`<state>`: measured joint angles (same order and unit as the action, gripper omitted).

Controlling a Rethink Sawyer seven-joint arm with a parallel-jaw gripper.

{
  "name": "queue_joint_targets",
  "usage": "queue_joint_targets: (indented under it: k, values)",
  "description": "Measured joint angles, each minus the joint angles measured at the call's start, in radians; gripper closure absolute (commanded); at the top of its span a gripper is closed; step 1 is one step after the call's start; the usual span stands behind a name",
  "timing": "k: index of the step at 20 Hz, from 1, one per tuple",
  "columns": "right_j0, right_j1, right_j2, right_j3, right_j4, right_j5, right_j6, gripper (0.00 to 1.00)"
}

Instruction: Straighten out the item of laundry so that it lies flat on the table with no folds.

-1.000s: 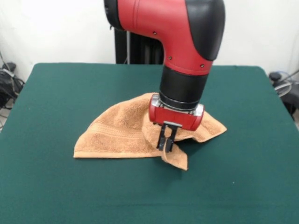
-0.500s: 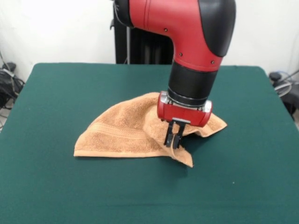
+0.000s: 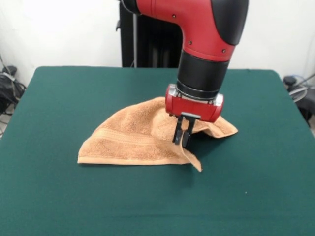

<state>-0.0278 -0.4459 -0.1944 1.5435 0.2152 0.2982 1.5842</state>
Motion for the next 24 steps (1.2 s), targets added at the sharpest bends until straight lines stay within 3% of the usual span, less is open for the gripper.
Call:
queue_joint_targets:
  k: [24]
  values:
    - [0.018,-0.055,-0.013,0.056,0.01,0.011,0.0,1.0]
